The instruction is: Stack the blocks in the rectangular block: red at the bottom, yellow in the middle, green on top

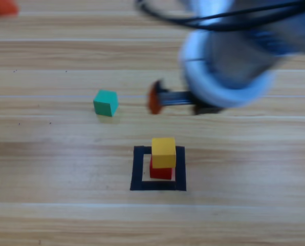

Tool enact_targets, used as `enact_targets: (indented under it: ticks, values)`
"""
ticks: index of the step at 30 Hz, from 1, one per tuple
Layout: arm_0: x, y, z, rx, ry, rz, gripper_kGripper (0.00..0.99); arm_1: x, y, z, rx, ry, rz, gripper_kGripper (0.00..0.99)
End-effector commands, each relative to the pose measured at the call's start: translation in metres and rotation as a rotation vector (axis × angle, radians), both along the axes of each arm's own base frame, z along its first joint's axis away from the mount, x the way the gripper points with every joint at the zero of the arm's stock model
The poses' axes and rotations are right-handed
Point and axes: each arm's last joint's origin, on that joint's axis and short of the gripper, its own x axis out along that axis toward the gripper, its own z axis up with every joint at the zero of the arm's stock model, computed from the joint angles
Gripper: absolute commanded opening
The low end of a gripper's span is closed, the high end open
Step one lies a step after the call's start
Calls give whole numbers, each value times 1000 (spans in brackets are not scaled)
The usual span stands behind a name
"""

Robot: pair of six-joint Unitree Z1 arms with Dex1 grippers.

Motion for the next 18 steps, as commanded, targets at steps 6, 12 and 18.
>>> enact_targets:
  ticks: [6, 12, 18]
  values:
    - [141, -62, -49, 78, 190, 32, 977, -30, -123, 2, 54, -102, 22, 990]
    - [205, -92, -112, 226, 350, -22, 976, -27, -116, -27, 31, -74, 30, 990]
    - [234, -105, -163, 336, 438, -32, 973, -24, -112, -48, 11, -70, 30, 990]
